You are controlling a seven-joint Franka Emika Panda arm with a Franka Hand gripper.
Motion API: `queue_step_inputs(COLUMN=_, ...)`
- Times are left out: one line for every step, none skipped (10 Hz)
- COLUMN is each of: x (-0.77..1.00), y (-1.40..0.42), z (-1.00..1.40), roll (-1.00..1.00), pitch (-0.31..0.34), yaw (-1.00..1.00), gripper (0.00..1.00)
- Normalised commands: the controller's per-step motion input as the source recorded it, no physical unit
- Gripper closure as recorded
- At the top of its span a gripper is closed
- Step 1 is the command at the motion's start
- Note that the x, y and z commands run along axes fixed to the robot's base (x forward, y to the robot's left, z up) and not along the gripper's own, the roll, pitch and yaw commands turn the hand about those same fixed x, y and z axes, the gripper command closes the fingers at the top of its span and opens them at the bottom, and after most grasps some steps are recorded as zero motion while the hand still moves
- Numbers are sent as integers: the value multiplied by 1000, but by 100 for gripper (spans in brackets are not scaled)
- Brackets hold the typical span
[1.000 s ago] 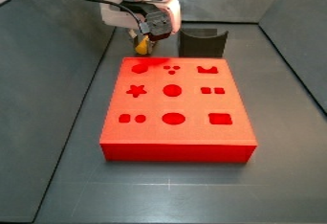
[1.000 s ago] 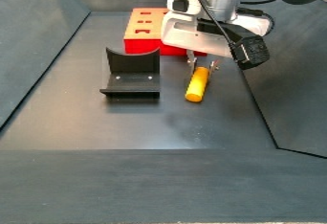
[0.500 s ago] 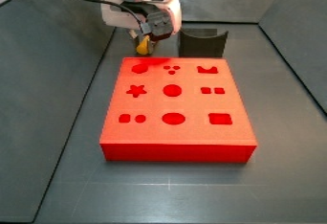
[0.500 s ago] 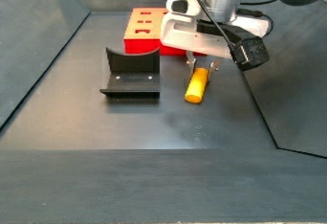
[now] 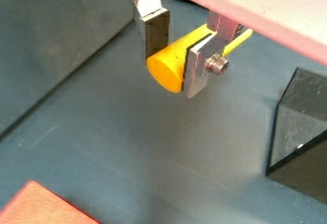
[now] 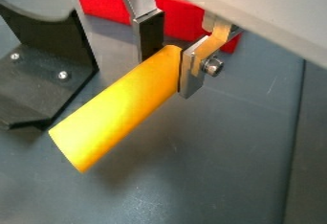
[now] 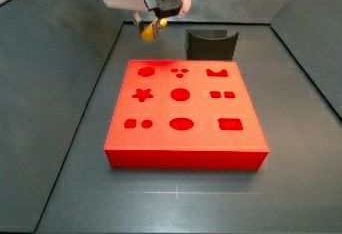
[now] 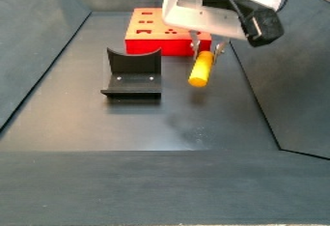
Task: Pick up the oval object. Move up. Place the oval object on the fixture. Regrasp the oval object. Move to above the board. Insert the oval object.
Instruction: Place the oval object on the fixture.
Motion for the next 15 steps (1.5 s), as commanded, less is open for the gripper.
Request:
queue_step_inputs(x=0, y=0, z=1000, roll=0, pitch=0, yaw=0, gripper=100)
queue_step_inputs(x=0, y=-1, z=1000, roll=2, pitch=1, yaw=-1, gripper=100)
queue_step_inputs(x=-14, y=1, z=1000, roll=7, pitch=23, yaw=-3, gripper=100)
queue_step_inputs(x=-19, y=5, z=1000, roll=18, pitch=29, yaw=-8, gripper=100)
queue_step_inputs(x=-23, y=8, z=1000, roll=27, pitch=30, yaw=-12, gripper=100)
queue_step_inputs(x=-27, y=12, z=1000, roll=41, pitch=29, yaw=-19, gripper=100)
queue_step_inputs(x=-31, y=16, z=1000, roll=50, pitch=33, yaw=-20, gripper=100)
queue_step_inputs(x=-32, y=19, z=1000, roll=57, pitch=33, yaw=-16, gripper=100)
queue_step_inputs(x=-28, y=19, z=846, roll=64, pitch=38, yaw=-15, gripper=100)
queue_step_inputs(x=-16, y=19, z=574, roll=74, pitch=49, yaw=-9, gripper=100)
queue_step_inputs(x=-9, y=19, z=465, roll=79, pitch=56, yaw=-8, gripper=100)
queue_step_inputs(x=1, y=19, z=247, roll=84, pitch=71, yaw=-1, gripper=100)
queue_step_inputs(x=1000, y=268, z=155, roll=57, pitch=137, yaw=1000, gripper=100)
queue_step_inputs(x=1000, y=262, z=105, roll=60, pitch=147, yaw=1000, gripper=100)
queue_step_inputs(x=1000, y=247, z=98, roll=64, pitch=180, yaw=1000, gripper=100)
